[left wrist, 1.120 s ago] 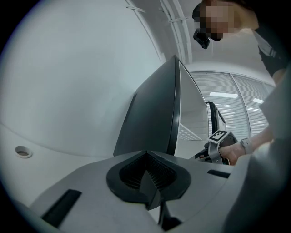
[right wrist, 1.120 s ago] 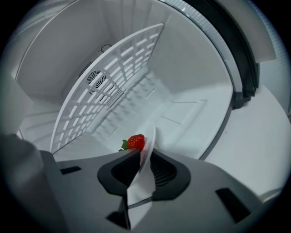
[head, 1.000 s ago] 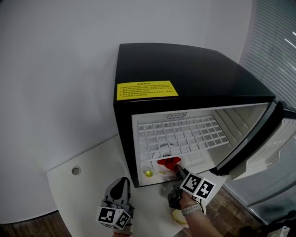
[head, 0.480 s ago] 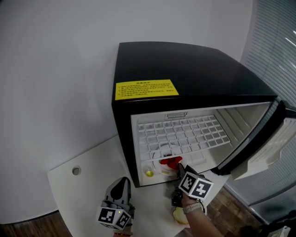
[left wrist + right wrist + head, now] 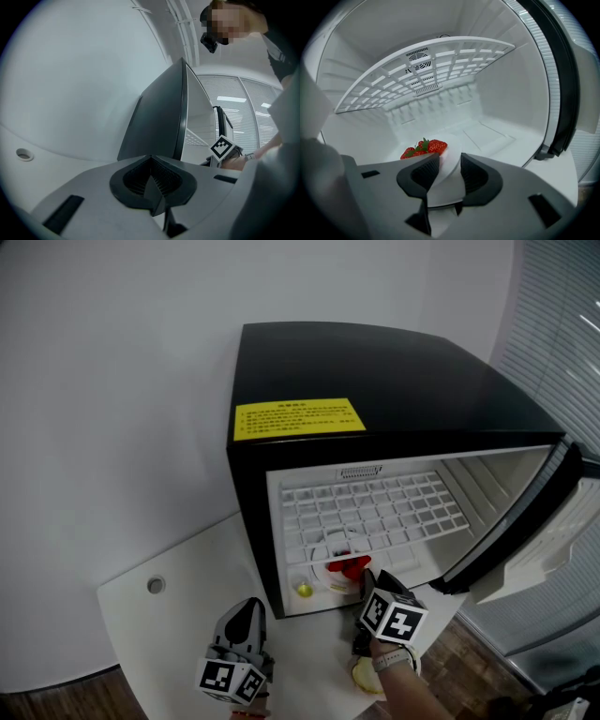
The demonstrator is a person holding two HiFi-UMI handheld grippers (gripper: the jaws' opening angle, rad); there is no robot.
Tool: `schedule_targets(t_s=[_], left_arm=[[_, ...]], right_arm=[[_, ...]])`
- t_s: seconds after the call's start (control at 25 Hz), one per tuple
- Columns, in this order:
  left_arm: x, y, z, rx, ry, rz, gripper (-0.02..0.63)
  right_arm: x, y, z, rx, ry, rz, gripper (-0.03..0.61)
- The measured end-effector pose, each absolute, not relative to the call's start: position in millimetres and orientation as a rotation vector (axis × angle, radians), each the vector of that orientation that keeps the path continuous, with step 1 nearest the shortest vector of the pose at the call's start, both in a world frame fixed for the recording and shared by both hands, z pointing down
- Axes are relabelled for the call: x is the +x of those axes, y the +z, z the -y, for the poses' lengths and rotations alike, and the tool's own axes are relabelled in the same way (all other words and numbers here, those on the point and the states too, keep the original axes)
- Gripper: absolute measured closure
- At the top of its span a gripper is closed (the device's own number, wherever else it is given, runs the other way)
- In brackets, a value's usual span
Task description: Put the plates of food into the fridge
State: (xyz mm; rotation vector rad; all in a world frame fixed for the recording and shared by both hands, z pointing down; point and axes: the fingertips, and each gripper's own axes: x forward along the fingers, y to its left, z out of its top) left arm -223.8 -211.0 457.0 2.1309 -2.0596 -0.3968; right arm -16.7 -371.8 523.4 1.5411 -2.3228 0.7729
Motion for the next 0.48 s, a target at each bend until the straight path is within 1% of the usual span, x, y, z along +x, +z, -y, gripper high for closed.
schedule_targets(t_s=[0.24, 0.32, 0.48], left_arm=[[-223.5, 455.2, 210.4, 2.132, -0.396, 2.059, 0.606], [-223.0, 457.7, 210.2, 2.139, -0.398, 2.057, 0.606], [-221.4, 451.8, 208.8, 2.141, -0.375, 2.061, 0.606]], right_arm=[[-11.1, 518.6, 374.5, 1.568, 0.678, 2.330, 0.458], [-8.8, 514.2, 376.4, 1.585, 0.657, 2.346, 0.443], [-2.0, 500.6, 374.3, 1.604, 0.573, 2.384, 0.442]])
